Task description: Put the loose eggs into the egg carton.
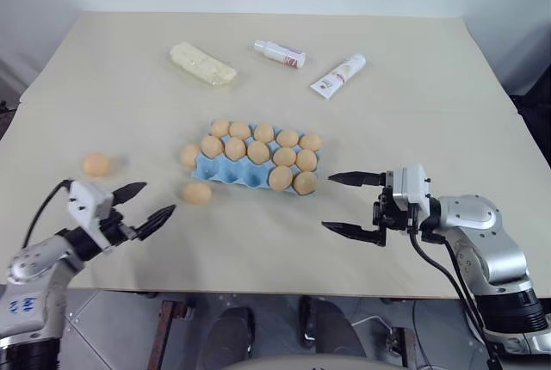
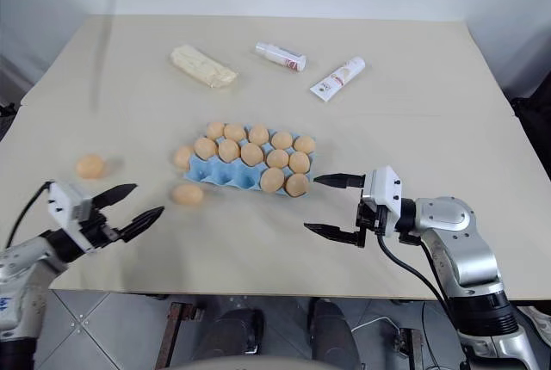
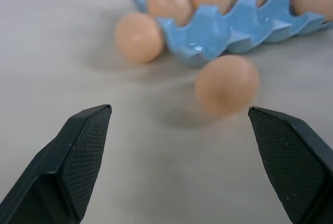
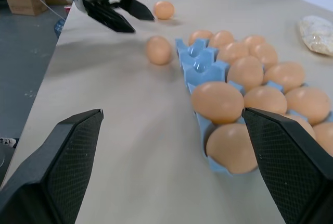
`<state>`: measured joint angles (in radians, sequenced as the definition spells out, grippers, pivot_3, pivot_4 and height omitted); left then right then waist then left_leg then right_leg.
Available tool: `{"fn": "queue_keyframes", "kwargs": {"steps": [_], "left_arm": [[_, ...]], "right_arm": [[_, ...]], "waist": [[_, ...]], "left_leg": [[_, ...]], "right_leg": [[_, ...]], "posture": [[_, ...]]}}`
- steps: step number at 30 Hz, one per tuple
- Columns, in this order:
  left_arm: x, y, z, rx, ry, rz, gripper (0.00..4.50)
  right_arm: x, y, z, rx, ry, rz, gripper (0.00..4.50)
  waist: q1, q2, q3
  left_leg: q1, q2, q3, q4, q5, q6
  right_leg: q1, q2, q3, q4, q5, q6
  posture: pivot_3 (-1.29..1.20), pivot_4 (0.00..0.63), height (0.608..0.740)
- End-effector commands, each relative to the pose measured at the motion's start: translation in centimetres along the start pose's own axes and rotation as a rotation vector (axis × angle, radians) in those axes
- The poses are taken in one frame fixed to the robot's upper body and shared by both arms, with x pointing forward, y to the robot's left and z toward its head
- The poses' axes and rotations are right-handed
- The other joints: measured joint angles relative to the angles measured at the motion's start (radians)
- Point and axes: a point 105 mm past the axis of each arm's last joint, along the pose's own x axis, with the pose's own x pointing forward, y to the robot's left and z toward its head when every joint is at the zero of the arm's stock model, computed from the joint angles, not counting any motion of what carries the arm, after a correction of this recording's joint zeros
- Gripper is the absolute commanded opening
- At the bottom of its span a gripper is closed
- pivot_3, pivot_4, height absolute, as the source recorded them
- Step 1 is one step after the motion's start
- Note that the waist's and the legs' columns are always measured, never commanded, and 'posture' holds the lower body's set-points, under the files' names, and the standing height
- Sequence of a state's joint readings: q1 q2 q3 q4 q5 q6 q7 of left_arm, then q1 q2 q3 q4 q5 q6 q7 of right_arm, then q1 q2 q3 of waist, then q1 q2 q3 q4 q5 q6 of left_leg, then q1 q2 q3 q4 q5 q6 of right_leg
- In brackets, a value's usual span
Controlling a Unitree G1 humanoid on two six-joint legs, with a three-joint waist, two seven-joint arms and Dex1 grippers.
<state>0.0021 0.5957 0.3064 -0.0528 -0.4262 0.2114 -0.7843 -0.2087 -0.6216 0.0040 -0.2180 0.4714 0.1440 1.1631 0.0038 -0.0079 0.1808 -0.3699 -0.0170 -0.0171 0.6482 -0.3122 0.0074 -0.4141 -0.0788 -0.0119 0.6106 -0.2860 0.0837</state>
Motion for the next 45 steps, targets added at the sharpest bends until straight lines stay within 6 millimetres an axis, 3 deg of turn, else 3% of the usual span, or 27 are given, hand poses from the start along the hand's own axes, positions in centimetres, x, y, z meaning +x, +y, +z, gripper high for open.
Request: {"fn": "queue_keyframes", "kwargs": {"steps": [1, 5, 8, 14, 17, 21, 24, 28, 31, 32, 40, 43, 45], "left_arm": [[2.8, -0.6, -0.3, 0.005, -0.001, -0.033, 4.50], [4.3, -1.0, -0.7, 0.014, 0.015, -0.042, 4.50], [4.5, -1.2, -1.1, 0.034, 0.028, -0.034, 3.90], [3.0, -0.9, -0.7, 0.043, 0.010, -0.020, 2.04], [2.6, -1.5, 1.4, 0.067, -0.054, -0.070, 1.82], [4.7, -3.5, 4.7, 0.128, -0.127, -0.201, 1.82], [8.2, -4.8, 6.3, 0.157, -0.156, -0.275, 1.82], [11.1, -5.8, 6.6, 0.167, -0.154, -0.348, 1.82], [12.1, -6.5, 6.3, 0.178, -0.139, -0.414, 1.82], [12.3, -6.5, 6.2, 0.174, -0.139, -0.421, 1.82], [11.7, -6.8, 6.5, 0.192, -0.185, -0.460, 4.34], [10.5, -5.9, 6.4, 0.223, -0.177, -0.431, 4.34], [8.7, -4.4, 6.4, 0.251, -0.169, -0.380, 4.34]], "right_arm": [[0.5, 0.3, 1.2, -0.055, -0.027, 0.014, 4.48], [0.7, 0.2, 1.5, -0.060, -0.031, 0.007, 4.48], [0.8, 0.3, 1.6, -0.060, -0.036, 0.003, 4.50], [0.9, 0.4, 1.6, -0.051, -0.037, -0.008, 4.50], [0.8, 0.4, 1.5, -0.050, -0.035, -0.017, 4.50], [0.8, 0.2, 1.4, -0.049, -0.031, -0.031, 4.50], [0.9, 0.1, 1.4, -0.055, -0.031, -0.038, 4.50], [1.0, -0.1, 1.6, -0.066, -0.033, -0.055, 4.50], [1.0, -0.2, 1.8, -0.073, -0.036, -0.073, 4.50], [1.1, -0.1, 1.8, -0.074, -0.038, -0.079, 4.50], [1.2, 0.2, 1.8, -0.064, -0.047, -0.102, 4.50], [1.4, 0.3, 1.8, -0.060, -0.051, -0.096, 4.50], [1.5, 0.2, 1.8, -0.060, -0.053, -0.091, 4.50]], "waist": [[0.002, 0.000, 0.000], [-0.010, -0.001, -0.001], [-0.007, -0.001, -0.001], [-0.006, -0.001, 0.000], [-0.006, -0.001, 0.000], [0.006, -0.001, 0.000], [0.021, -0.001, 0.000], [0.015, -0.001, 0.000], [0.007, -0.001, 0.000], [0.006, -0.001, 0.000], [0.007, -0.001, 0.000], [0.002, -0.001, 0.000], [-0.005, -0.001, 0.000]], "left_leg": [[0.000, 0.000, 0.000, 0.001, 0.000, 0.000], [0.000, -0.001, 0.001, 0.000, 0.000, 0.000], [0.000, 0.000, 0.001, 0.000, 0.000, 0.000], [0.000, 0.000, 0.001, 0.001, 0.000, 0.000], [0.000, 0.000, 0.001, 0.001, 0.000, 0.000], [0.000, 0.000, 0.000, 0.001, 0.000, 0.000], [0.000, -0.001, 0.000, 0.003, 0.001, 0.001], [0.000, -0.004, 0.001, 0.004, 0.001, 0.002], [-0.001, -0.004, 0.003, 0.003, 0.002, 0.001], [-0.001, -0.003, 0.003, 0.002, 0.003, -0.002], [-0.001, -0.004, 0.002, 0.004, 0.004, -0.003], [-0.001, -0.004, 0.002, 0.004, 0.003, 0.000], [0.000, -0.003, 0.002, 0.003, 0.003, 0.000]], "right_leg": [[0.000, 0.000, 0.000, 0.000, 0.000, 0.001], [0.000, 0.001, 0.002, 0.000, 0.001, 0.001], [-0.001, 0.001, 0.001, 0.000, 0.001, 0.001], [0.000, 0.001, 0.001, 0.000, 0.001, 0.001], [0.000, 0.001, 0.001, 0.000, 0.001, 0.001], [0.000, 0.000, 0.000, 0.000, 0.001, 0.001], [0.001, 0.000, 0.000, 0.000, 0.001, 0.002], [0.001, 0.000, 0.002, 0.000, 0.003, 0.005], [0.000, 0.001, 0.002, 0.000, 0.003, 0.005], [0.000, 0.002, 0.002, 0.000, 0.003, 0.005], [0.000, 0.001, 0.002, 0.001, 0.003, 0.006], [0.000, 0.001, 0.003, 0.002, 0.003, 0.006], [0.000, 0.001, 0.003, 0.002, 0.003, 0.006]], "posture": [[0.00, 0.150, 0.740], [0.00, 0.150, 0.740], [0.00, 0.150, 0.740], [0.00, 0.150, 0.740], [0.00, 0.150, 0.740], [0.00, 0.150, 0.740], [0.00, 0.150, 0.740], [0.00, 0.150, 0.740], [0.00, 0.150, 0.740], [0.00, 0.150, 0.740], [0.00, 0.150, 0.740], [0.00, 0.150, 0.740], [0.00, 0.150, 0.740]]}}
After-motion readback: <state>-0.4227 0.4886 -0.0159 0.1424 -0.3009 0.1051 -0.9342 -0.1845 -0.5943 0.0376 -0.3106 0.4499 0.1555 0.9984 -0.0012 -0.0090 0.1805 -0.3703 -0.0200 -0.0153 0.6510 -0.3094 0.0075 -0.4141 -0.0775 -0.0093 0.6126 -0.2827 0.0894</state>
